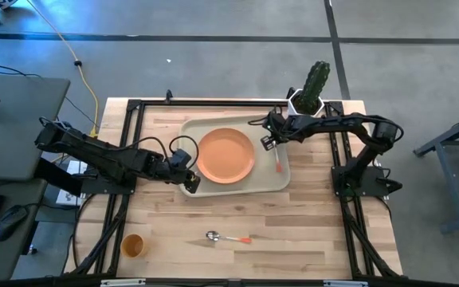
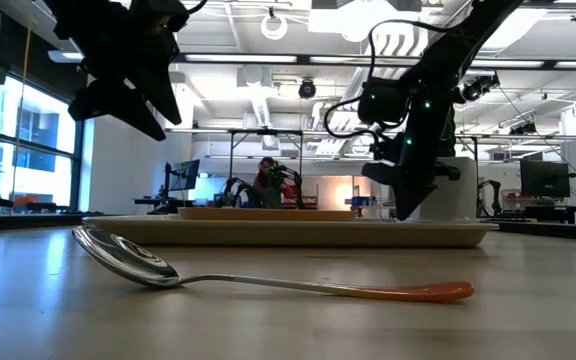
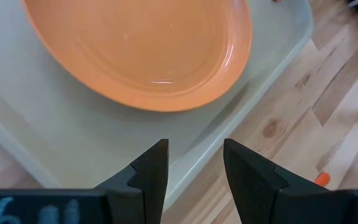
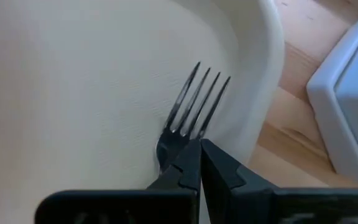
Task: Pick and place plate/cup/fork/spoon on tray
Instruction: Put the orange fork on the gray tray to the right of the orange plate, then put the orange spoon on the gray tray to the right of the orange plate
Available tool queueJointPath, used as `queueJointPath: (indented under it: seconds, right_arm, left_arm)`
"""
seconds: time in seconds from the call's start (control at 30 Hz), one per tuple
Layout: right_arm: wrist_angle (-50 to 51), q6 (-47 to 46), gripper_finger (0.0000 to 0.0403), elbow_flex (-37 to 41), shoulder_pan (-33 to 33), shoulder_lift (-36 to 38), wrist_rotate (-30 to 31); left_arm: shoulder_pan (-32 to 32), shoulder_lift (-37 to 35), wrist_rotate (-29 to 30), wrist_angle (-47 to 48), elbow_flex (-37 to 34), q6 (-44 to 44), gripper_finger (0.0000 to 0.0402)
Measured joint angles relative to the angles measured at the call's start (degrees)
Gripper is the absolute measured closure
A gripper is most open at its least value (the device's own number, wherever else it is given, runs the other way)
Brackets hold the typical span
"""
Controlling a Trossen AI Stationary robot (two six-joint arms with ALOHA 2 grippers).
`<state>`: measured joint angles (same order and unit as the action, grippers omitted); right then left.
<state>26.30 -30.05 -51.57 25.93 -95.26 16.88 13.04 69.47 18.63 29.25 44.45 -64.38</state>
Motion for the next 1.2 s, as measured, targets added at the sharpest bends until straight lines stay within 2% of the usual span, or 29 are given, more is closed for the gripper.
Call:
queueJointPath:
  seconds: [0.23,0.43,0.63,0.77,0.93,1.03,1.2]
  right_arm:
    - [1.56,-3.11,0.0403,-0.07,-4.1,1.04,-0.6]
    - [0.85,-7.19,0.0403,-0.07,-10.84,6.59,-2.1]
    - [-7.79,-3.44,0.0403,-0.11,-19.99,11.53,-8.17]
    - [-14.16,-5.25,0.0402,-0.11,-27.61,11.63,-8.82]
    - [-24.44,-6.98,0.0402,-0.13,-38.72,9.22,-7.8]
    - [-32.91,-8.04,0.0395,-0.67,-45.74,6.52,-4.15]
    - [-25.01,-13.09,0.036,-9.17,-53.78,-1.54,5.09]
  left_arm:
    - [0.03,0.0,0.0,-0.05,0.01,-0.02,0.0257]
    - [1.73,-0.02,-0.44,-4.29,0.02,3.8,0.0257]
    - [3.72,-0.05,-0.52,-10.1,0.02,13.89,0.0257]
    - [4.42,-0.07,-0.46,-11.13,0.02,16.52,0.0257]
    - [7.44,-0.07,-0.33,-11.1,0.02,16.69,0.0257]
    - [9.71,-0.07,-0.24,-11.05,0.02,18.55,0.0257]
    - [13.33,-0.07,-0.26,-10.95,0.02,22.87,0.0257]
